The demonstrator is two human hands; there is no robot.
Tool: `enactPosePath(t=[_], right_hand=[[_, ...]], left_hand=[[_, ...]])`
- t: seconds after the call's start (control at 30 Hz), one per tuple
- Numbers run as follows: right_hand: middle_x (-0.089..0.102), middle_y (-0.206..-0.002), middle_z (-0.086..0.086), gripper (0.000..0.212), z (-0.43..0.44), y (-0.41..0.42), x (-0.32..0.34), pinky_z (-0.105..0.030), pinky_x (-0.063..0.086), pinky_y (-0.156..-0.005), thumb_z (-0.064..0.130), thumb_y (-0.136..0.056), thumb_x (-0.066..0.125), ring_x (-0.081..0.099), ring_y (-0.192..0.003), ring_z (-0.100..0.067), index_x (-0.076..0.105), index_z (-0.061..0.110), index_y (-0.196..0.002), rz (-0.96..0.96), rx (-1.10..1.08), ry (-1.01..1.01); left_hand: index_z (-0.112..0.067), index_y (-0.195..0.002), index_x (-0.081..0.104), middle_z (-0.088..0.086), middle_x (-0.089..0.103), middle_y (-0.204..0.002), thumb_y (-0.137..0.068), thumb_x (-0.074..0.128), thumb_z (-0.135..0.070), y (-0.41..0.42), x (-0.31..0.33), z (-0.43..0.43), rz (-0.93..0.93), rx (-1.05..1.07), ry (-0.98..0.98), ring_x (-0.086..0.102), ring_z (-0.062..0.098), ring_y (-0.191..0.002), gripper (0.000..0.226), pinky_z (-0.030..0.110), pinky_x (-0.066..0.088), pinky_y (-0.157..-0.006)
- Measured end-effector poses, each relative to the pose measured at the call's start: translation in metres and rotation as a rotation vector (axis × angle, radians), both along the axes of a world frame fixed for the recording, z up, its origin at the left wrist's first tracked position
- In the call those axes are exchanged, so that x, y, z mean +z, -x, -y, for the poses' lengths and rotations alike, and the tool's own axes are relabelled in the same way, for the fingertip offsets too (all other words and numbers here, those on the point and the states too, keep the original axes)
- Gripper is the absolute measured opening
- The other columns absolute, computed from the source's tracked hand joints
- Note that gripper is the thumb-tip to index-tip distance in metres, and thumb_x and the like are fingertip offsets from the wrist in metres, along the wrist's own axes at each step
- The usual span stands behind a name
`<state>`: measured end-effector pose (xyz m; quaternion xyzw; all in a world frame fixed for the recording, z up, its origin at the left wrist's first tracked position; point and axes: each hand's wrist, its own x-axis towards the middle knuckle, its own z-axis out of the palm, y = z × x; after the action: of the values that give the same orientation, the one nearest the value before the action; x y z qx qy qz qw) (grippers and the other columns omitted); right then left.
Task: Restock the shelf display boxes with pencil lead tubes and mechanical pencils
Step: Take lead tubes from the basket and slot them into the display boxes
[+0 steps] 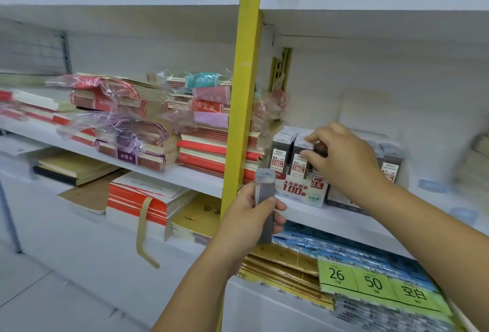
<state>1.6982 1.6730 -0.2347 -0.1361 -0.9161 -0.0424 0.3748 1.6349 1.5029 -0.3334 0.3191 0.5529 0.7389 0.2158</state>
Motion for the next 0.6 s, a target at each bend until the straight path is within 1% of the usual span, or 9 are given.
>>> enactPosePath(t=[0.07,0.13,0.2,0.23,0.27,0.37,0.47,0.5,0.6], right_hand=[[0.053,-0.104,0.004,0.034,0.002,-0.004,-0.002,-0.031,0.043,-0.069,0.039,-0.091,0.061,0.055,-0.091,-0.018,0.061,0.026,-0.123,0.006,-0.049,-0.056],[0.053,-0.101,0.004,0.037,0.005,-0.013,-0.007,-0.032,0.047,-0.07,0.033,-0.093,0.06,0.055,-0.089,-0.015,0.058,0.025,-0.129,-0.057,0.025,-0.02],[0.052,-0.094,0.011,0.03,0.011,-0.024,-0.017,-0.02,0.043,-0.07,0.03,-0.093,0.059,0.049,-0.082,-0.001,0.063,0.026,-0.122,-0.153,0.176,0.138],[0.054,-0.093,0.014,0.026,0.015,-0.029,-0.023,-0.012,0.04,-0.068,0.033,-0.093,0.057,0.05,-0.081,0.001,0.065,0.03,-0.117,-0.16,0.261,0.264],[0.056,-0.093,0.016,0.024,0.02,-0.035,-0.028,-0.01,0.041,-0.067,0.036,-0.092,0.057,0.051,-0.081,0.001,0.064,0.036,-0.114,-0.128,0.344,0.402],[0.065,-0.093,0.016,0.023,0.024,-0.049,-0.045,-0.017,0.047,-0.067,0.031,-0.091,0.062,0.055,-0.076,-0.007,0.065,0.046,-0.108,0.004,0.484,0.66],[0.069,-0.084,0.008,0.024,0.017,-0.063,-0.05,-0.02,0.047,-0.054,0.012,-0.091,0.063,0.058,-0.061,-0.012,0.069,0.032,-0.103,-0.058,0.584,0.914],[0.07,-0.082,0.004,0.022,0.013,-0.067,-0.05,-0.021,0.048,-0.054,0.007,-0.092,0.06,0.062,-0.061,-0.014,0.067,0.025,-0.103,-0.068,0.619,1.0],[0.072,-0.089,-0.005,0.016,0.0,-0.076,-0.05,-0.03,0.056,-0.072,0.007,-0.092,0.059,0.07,-0.08,-0.027,0.061,0.014,-0.106,-0.062,0.673,1.123]], left_hand=[[-0.025,-0.118,0.06,-0.004,0.076,-0.087,-0.102,0.054,-0.018,-0.002,0.001,0.001,-0.026,-0.019,0.008,0.07,0.009,-0.073,0.018,0.019,0.055,-0.066],[-0.027,-0.12,0.06,-0.003,0.077,-0.093,-0.103,0.054,-0.02,-0.005,0.003,0.002,-0.052,-0.034,0.009,0.071,0.009,-0.075,0.02,0.017,0.055,-0.067],[-0.031,-0.12,0.06,-0.003,0.078,-0.099,-0.102,0.055,-0.02,-0.007,0.005,0.002,-0.081,-0.058,0.006,0.072,0.009,-0.08,0.021,0.019,0.056,-0.07],[-0.033,-0.119,0.061,-0.003,0.078,-0.101,-0.102,0.056,-0.02,-0.009,0.006,0.002,-0.1,-0.072,0.011,0.072,0.01,-0.082,0.022,0.02,0.056,-0.072],[-0.033,-0.119,0.062,-0.002,0.078,-0.102,-0.102,0.056,-0.02,-0.011,0.007,0.002,-0.114,-0.092,0.02,0.073,0.01,-0.084,0.022,0.02,0.057,-0.072],[-0.027,-0.116,0.067,-0.001,0.079,-0.103,-0.101,0.059,-0.02,-0.021,0.005,-0.001,-0.131,-0.142,0.073,0.075,0.013,-0.088,0.019,0.021,0.058,-0.073],[-0.027,-0.112,0.071,0.0,0.078,-0.105,-0.102,0.055,-0.029,-0.027,0.001,-0.004,-0.115,-0.178,0.145,0.074,0.015,-0.095,0.019,0.027,0.06,-0.079],[-0.028,-0.113,0.071,-0.001,0.077,-0.107,-0.103,0.052,-0.034,-0.028,0.0,-0.004,-0.101,-0.201,0.174,0.074,0.015,-0.098,0.022,0.029,0.061,-0.082],[-0.032,-0.116,0.069,-0.003,0.076,-0.11,-0.104,0.046,-0.043,-0.03,-0.005,-0.003,-0.053,-0.237,0.232,0.073,0.017,-0.099,0.028,0.037,0.06,-0.089]])
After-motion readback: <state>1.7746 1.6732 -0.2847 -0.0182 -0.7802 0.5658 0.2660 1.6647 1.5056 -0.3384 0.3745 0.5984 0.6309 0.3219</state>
